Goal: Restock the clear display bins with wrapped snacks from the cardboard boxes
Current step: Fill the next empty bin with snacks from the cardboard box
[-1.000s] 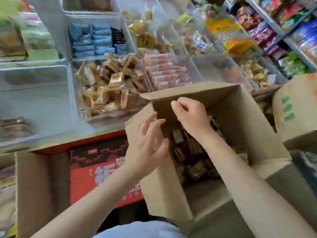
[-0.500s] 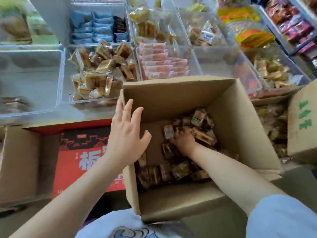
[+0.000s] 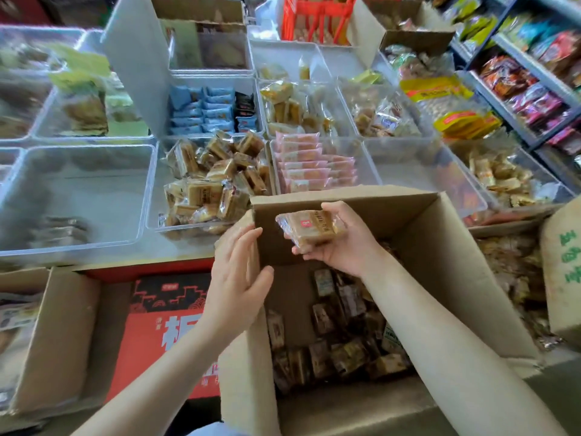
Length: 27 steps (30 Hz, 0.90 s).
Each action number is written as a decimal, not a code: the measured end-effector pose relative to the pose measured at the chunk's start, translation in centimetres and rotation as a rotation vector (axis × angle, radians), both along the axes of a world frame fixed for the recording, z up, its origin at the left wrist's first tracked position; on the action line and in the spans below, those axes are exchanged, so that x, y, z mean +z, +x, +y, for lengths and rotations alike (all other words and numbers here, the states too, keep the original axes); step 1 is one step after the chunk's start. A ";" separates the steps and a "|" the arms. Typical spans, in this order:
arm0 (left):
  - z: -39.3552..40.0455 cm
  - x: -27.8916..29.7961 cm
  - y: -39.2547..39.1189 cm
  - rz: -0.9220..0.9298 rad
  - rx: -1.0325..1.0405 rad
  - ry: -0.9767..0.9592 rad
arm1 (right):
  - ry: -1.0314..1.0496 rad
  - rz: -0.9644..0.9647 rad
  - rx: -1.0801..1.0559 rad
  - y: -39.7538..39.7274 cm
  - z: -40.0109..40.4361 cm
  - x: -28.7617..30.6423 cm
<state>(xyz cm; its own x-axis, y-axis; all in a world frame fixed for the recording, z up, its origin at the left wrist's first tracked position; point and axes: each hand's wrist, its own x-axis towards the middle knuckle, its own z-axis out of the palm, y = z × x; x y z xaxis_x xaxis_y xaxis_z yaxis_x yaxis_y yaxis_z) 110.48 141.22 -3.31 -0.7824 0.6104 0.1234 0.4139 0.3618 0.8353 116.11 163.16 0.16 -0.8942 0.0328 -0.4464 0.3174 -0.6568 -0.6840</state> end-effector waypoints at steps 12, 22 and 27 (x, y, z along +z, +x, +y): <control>-17.9 -5.6 -20.5 0.079 0.307 -0.303 | 0.257 -0.001 0.084 -17.3 -15.4 1.9; -33.4 -12.7 -34.9 0.224 0.227 -0.724 | 1.451 -0.151 0.348 -34.2 -29.6 -7.9; -33.8 -14.2 -35.2 0.272 0.223 -0.787 | 1.689 -0.157 0.362 -41.7 -32.3 -13.8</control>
<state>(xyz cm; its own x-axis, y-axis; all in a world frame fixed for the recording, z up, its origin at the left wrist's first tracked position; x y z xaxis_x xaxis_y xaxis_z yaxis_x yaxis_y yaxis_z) 75.25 107.40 -17.50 -0.8988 0.4325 -0.0710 0.4136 0.8906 0.1893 74.41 130.91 -13.61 -0.9163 0.3413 -0.2098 0.4001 0.8059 -0.4365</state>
